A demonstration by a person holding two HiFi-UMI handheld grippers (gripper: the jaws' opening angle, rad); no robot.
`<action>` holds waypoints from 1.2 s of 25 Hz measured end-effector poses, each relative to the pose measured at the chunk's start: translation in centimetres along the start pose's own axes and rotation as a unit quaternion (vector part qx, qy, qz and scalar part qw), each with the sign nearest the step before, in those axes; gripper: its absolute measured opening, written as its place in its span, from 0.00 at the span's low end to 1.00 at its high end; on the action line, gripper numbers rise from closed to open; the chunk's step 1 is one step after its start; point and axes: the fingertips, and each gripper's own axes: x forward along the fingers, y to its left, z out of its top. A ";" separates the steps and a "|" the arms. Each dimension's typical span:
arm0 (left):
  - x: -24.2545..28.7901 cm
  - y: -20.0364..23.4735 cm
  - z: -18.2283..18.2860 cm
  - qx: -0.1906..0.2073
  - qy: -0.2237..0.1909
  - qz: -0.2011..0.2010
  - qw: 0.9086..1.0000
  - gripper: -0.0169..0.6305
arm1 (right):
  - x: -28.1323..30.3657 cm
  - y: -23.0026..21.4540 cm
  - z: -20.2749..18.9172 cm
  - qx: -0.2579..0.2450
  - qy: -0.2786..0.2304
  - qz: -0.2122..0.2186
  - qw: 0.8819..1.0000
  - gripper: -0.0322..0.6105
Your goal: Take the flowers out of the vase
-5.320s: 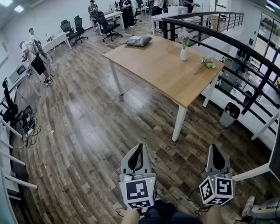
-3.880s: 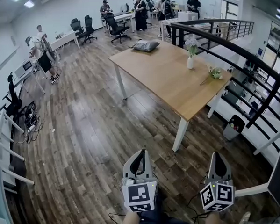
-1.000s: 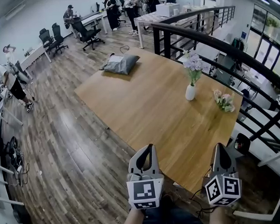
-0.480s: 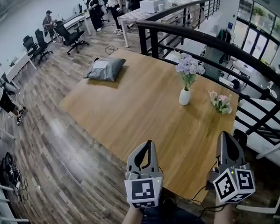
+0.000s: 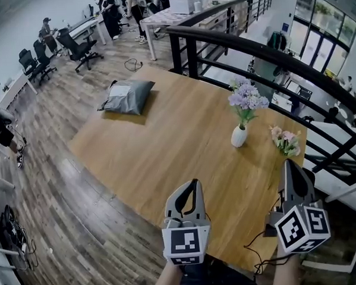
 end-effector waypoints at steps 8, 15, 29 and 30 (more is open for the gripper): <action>3.4 1.1 0.3 -0.008 0.016 -0.026 0.999 0.09 | 4.0 0.6 1.0 0.002 -0.003 -0.011 1.000 0.07; 6.8 1.2 0.1 -0.004 0.013 -0.056 0.998 0.09 | 7.5 0.4 0.9 0.000 0.001 -0.025 1.000 0.07; 11.3 1.3 -0.8 -0.003 0.028 -0.078 0.997 0.09 | 14.5 -1.0 -3.3 0.004 0.047 -0.026 0.999 0.07; 11.5 1.3 -0.9 -0.004 0.029 -0.078 0.997 0.09 | 14.9 -1.1 -3.5 0.003 0.050 -0.026 0.998 0.07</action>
